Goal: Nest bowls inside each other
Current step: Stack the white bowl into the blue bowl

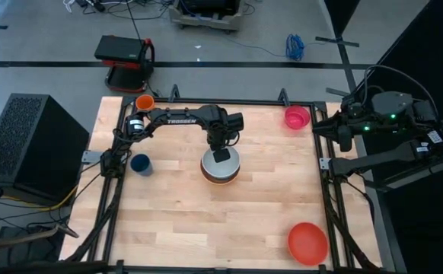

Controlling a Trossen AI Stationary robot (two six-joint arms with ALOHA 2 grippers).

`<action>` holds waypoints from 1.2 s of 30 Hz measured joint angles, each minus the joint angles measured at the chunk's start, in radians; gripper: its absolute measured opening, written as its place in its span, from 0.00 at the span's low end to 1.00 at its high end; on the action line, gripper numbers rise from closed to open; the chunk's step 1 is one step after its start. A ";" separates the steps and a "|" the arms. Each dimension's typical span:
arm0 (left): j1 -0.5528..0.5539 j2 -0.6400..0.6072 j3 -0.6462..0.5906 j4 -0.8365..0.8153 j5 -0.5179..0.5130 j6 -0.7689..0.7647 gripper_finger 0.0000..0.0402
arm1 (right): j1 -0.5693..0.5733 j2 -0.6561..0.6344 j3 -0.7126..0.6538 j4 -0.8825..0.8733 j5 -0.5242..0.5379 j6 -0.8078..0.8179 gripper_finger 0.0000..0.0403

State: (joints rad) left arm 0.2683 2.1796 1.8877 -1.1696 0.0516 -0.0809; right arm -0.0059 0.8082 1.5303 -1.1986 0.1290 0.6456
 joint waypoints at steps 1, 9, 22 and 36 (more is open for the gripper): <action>0.000 0.000 0.000 0.001 0.006 0.000 0.01 | 0.000 0.000 0.000 0.000 0.000 0.000 0.38; -0.003 0.004 0.000 0.016 0.038 0.001 0.11 | 0.000 0.000 0.000 0.000 0.000 -0.004 0.37; 0.004 -0.004 0.094 0.002 0.047 0.002 0.55 | 0.000 0.000 0.000 0.000 0.000 -0.018 0.38; 0.021 -0.011 0.275 -0.140 0.062 0.029 0.76 | 0.000 0.000 0.000 -0.001 0.001 -0.023 0.43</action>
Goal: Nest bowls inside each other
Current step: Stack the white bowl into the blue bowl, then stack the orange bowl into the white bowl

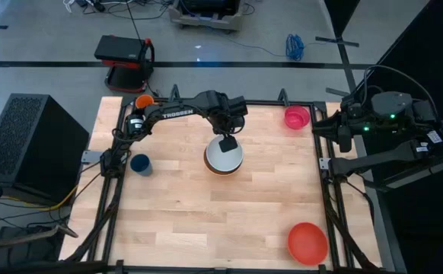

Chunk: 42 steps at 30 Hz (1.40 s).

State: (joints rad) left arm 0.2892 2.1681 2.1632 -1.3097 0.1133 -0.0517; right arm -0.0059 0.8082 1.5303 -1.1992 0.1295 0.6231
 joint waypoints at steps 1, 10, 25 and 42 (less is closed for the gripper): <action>0.001 0.000 0.000 -0.014 0.000 0.005 0.76 | 0.000 0.000 0.000 0.000 0.000 0.000 0.43; -0.002 -0.079 0.000 0.157 0.111 0.011 0.74 | 0.000 -0.002 0.000 -0.093 -0.033 0.029 0.42; -0.002 -0.268 0.000 0.451 0.239 -0.002 0.68 | 0.000 -0.005 -0.025 -0.222 -0.081 0.060 0.40; -0.107 -0.514 -0.324 0.764 0.038 -0.120 0.57 | 0.000 -0.164 -0.340 0.110 -0.206 0.118 0.38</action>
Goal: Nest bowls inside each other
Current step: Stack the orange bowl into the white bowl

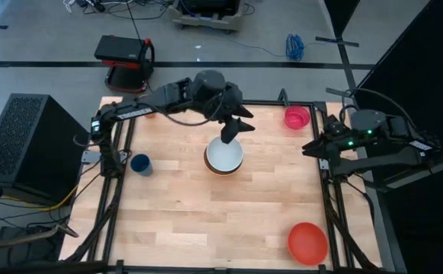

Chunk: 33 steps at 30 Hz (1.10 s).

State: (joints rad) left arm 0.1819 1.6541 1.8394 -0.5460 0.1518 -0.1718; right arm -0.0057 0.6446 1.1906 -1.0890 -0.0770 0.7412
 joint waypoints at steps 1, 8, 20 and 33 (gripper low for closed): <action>-0.009 -0.021 -0.032 0.028 -0.018 -0.012 0.56 | 0.000 -0.009 -0.011 0.016 -0.006 0.005 0.38; -0.073 -0.167 -0.255 0.227 -0.142 -0.094 0.52 | 0.000 -0.074 -0.085 0.127 -0.049 0.038 0.36; -0.195 -0.422 -0.647 0.531 -0.311 -0.232 0.51 | 0.044 -0.072 -0.213 0.127 -0.272 0.075 0.38; -0.245 -0.425 -0.651 0.528 -0.392 -0.244 0.45 | 0.171 -0.218 -0.227 0.233 -0.039 0.060 0.34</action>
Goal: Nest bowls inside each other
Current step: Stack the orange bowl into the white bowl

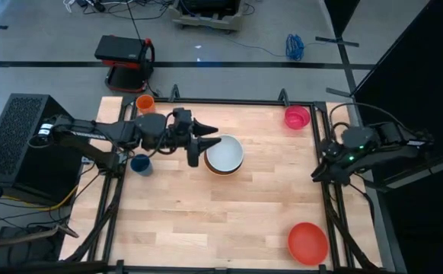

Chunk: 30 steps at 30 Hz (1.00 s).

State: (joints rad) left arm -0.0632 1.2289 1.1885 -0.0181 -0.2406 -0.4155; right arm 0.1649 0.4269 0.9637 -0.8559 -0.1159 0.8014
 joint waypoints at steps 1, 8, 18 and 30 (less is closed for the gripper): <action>-0.003 0.000 0.000 0.000 -0.006 -0.001 0.44 | 0.010 -0.012 -0.001 0.009 0.019 -0.001 0.34; -0.017 0.000 0.000 -0.007 -0.047 -0.005 0.41 | 0.053 -0.115 -0.004 0.118 0.159 -0.037 0.31; -0.017 0.000 0.000 -0.022 -0.082 -0.010 0.41 | 0.050 -0.209 -0.179 0.620 0.136 -0.257 0.22; -0.017 0.001 0.000 -0.050 -0.095 -0.055 0.40 | 0.050 -0.224 -0.181 0.174 0.092 -0.299 0.16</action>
State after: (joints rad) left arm -0.0807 1.2301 1.1881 -0.0682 -0.3353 -0.4704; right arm 0.2153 0.2031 0.7828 -0.6817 -0.0239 0.5028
